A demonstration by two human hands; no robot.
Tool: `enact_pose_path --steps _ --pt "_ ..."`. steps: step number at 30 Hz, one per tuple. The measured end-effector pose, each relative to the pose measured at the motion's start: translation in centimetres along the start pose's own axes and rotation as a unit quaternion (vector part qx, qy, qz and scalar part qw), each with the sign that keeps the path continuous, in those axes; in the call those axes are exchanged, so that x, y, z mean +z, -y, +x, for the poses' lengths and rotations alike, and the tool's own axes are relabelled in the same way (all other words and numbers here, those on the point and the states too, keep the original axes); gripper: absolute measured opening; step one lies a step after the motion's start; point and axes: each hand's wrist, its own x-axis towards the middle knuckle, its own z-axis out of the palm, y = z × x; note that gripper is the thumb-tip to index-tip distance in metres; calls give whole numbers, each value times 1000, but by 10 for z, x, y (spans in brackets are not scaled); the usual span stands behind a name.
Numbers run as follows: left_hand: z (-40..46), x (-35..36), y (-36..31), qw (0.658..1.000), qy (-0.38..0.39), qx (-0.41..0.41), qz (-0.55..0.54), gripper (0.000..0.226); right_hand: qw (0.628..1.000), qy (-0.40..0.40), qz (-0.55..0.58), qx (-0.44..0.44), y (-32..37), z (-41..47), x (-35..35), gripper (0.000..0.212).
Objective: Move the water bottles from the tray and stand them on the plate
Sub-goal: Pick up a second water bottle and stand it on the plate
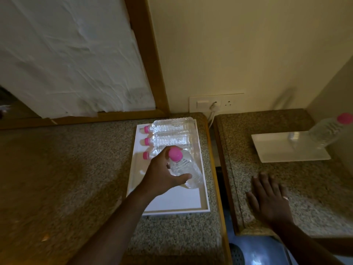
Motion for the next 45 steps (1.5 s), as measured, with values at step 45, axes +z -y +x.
enact_pose_path --steps 45 --pt "199 317 -147 989 121 78 26 90 994 7 44 99 -139 -3 -23 77"
